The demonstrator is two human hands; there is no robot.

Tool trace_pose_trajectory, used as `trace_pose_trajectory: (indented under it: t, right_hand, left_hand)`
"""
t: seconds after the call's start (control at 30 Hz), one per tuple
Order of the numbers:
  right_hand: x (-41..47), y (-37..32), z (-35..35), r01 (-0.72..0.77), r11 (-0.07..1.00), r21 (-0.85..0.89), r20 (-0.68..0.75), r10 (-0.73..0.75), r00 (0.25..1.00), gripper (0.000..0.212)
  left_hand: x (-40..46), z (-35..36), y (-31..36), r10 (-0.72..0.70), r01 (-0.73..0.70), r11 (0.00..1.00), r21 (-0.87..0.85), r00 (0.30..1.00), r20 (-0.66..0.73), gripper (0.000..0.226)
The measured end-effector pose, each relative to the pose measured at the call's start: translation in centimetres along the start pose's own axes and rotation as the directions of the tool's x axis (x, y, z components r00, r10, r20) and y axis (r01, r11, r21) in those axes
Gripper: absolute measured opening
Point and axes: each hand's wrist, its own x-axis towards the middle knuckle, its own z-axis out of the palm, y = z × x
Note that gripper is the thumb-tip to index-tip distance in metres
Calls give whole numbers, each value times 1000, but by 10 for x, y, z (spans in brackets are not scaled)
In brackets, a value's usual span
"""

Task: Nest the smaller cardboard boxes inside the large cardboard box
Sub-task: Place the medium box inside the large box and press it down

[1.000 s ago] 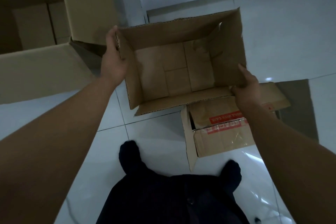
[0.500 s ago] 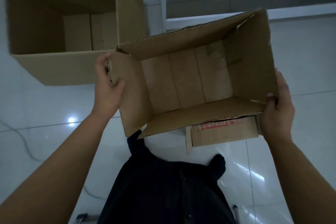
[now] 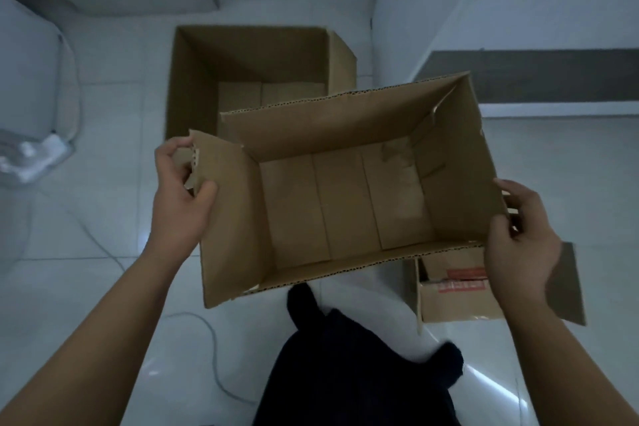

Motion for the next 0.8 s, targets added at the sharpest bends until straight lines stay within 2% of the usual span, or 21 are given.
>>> trace_pose_trajectory:
  t: [0.17, 0.4, 0.6, 0.73, 0.8]
  right_hand:
    - [1, -60, 68, 58, 997, 49, 41, -60, 997, 35]
    - [31, -102, 142, 103, 990, 98, 93, -113, 989, 26]
    - [77, -124, 178, 66, 993, 99, 172, -82, 982, 29]
    - [100, -136, 204, 116, 992, 40, 231, -122, 965, 34]
    - [110, -139, 215, 191, 982, -7, 232, -184, 955, 39]
  left_hand:
    - [57, -65, 4, 40, -44, 998, -41, 995, -89, 45]
    - [134, -95, 11, 114, -121, 991, -51, 985, -130, 56]
    - [195, -96, 21, 90, -93, 995, -32, 991, -103, 58]
    - [234, -98, 22, 72, -72, 997, 2, 996, -43, 63]
    - [254, -100, 17, 72, -72, 997, 2, 997, -5, 67]
